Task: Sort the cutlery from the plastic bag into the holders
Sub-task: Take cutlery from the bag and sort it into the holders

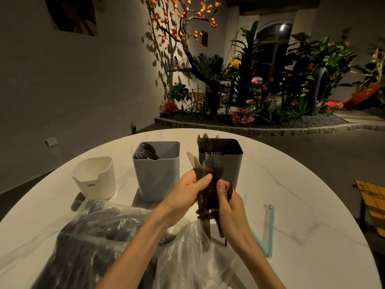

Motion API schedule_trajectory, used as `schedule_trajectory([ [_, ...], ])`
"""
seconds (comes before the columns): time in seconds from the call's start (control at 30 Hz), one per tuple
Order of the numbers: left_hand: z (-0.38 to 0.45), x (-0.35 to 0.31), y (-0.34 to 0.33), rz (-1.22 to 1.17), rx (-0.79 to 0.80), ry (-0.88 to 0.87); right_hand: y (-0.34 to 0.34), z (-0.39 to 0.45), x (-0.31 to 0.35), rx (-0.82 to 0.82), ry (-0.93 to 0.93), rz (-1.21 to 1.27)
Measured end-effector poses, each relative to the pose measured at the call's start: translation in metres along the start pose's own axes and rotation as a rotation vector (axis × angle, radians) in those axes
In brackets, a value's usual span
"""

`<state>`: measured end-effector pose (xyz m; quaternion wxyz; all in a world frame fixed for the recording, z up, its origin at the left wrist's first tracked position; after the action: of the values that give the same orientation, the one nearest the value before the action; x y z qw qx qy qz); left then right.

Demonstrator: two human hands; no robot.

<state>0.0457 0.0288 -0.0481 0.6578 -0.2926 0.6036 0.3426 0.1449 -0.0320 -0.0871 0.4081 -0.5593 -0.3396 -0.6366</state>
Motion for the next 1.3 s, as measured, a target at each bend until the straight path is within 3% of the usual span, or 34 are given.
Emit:
schedule_trajectory([
  [0.2,0.002,0.004,-0.005,-0.001,-0.085,-0.001,0.000,0.000,-0.006,-0.087,0.047,-0.040],
  [0.3,0.001,-0.003,-0.003,-0.057,-0.146,-0.106,0.007,0.000,0.003,-0.216,0.154,-0.105],
  [0.4,0.001,-0.012,0.004,-0.151,-0.191,-0.237,0.019,0.003,0.009,-0.291,0.156,0.007],
  [0.5,0.000,-0.017,0.001,-0.152,-0.158,-0.277,0.024,0.005,0.014,-0.218,0.046,0.157],
  [0.67,-0.004,0.002,-0.009,-0.141,-0.225,-0.175,0.022,-0.001,0.020,-0.112,0.014,0.073],
  [0.87,-0.006,0.027,-0.014,-0.079,-0.035,-0.076,0.013,0.005,-0.008,-0.025,-0.246,-0.018],
  [1.07,-0.001,0.020,-0.012,-0.103,-0.155,-0.115,0.019,0.007,-0.004,-0.052,-0.213,0.116],
  [1.23,-0.004,0.037,-0.016,-0.009,-0.120,0.102,0.017,0.007,-0.009,-0.034,-0.262,0.107],
  [1.3,-0.002,0.029,-0.016,-0.064,-0.141,0.077,0.021,0.005,0.001,-0.038,-0.209,0.147],
])
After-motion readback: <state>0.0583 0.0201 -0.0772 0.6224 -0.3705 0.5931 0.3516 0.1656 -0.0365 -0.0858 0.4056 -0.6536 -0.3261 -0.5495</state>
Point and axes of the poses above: each hand's wrist, its own z-axis towards the middle knuckle, its own y-axis out of the back of the hand, x = y × z, the point moved 3 cm from there along z, towards the middle knuckle, and after that the axes turned 3 degrees about -y, right-handed, at the moved point
